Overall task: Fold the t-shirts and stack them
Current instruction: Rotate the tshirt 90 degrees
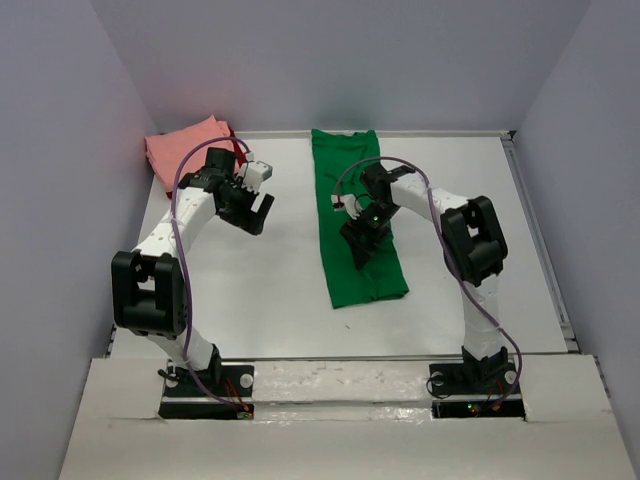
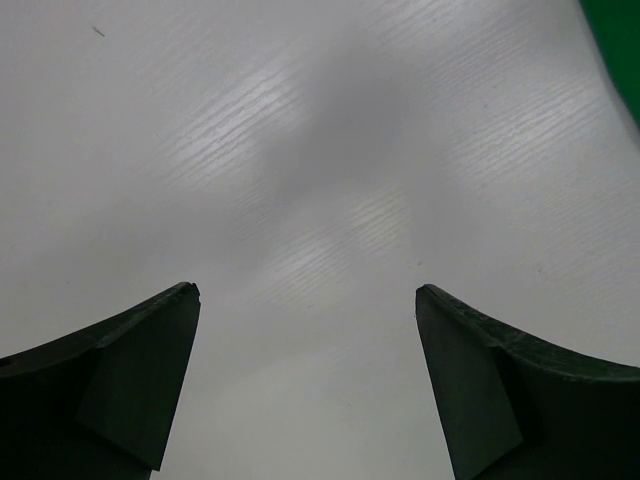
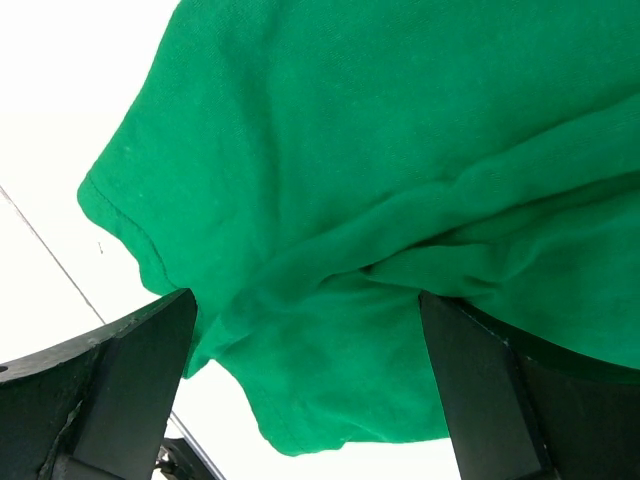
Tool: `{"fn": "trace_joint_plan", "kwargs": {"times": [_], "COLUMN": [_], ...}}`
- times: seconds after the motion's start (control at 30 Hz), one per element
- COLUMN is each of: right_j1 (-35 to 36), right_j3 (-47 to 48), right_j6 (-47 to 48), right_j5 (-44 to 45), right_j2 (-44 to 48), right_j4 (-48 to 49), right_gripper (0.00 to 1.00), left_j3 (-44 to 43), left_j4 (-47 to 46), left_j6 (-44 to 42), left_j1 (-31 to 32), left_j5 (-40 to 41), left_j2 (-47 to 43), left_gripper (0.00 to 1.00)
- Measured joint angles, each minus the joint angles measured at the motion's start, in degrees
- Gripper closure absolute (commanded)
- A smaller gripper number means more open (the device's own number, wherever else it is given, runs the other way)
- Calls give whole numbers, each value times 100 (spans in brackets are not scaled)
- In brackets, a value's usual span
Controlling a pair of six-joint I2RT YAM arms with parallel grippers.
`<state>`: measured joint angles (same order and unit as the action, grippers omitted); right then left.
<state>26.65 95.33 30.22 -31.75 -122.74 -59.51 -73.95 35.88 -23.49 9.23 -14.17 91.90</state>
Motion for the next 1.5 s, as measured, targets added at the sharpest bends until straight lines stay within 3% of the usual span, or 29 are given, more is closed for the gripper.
{"fn": "trace_joint_plan", "kwargs": {"times": [0.2,0.37,0.5,0.73,0.87,1.07,1.27,1.5], "right_j1": [-7,-7,-7,-7,-7,-7,-48,-197], "right_j3": [-120,-964,-1058,-175,-173,-1425,-2538,-3187], "right_j6": [-9,-118,-243,-372,-269,-9,-120,-302], "right_j5": [-44,282,483,439,813,1620,1912,2170], "right_j2": [81,737,1366,2129,2566,2946,2955,3010], "right_j4": [61,92,-234,-577,-422,-199,-79,306], "right_gripper": [0,0,0,0,0,0,0,1], "left_j3": [-2,-96,-348,-767,-782,-737,-144,345], "left_j4": [42,175,293,356,444,691,776,1064], "left_j6": [-2,-7,-9,-2,-103,-398,-507,-723], "left_j1": [2,22,157,868,1467,2111,2059,2031], "left_j5": [-63,-107,-105,-116,-188,-586,-828,-1456], "left_j2": [0,0,0,0,0,-4,-7,2], "left_gripper": [1,1,1,1,1,1,1,1]}}
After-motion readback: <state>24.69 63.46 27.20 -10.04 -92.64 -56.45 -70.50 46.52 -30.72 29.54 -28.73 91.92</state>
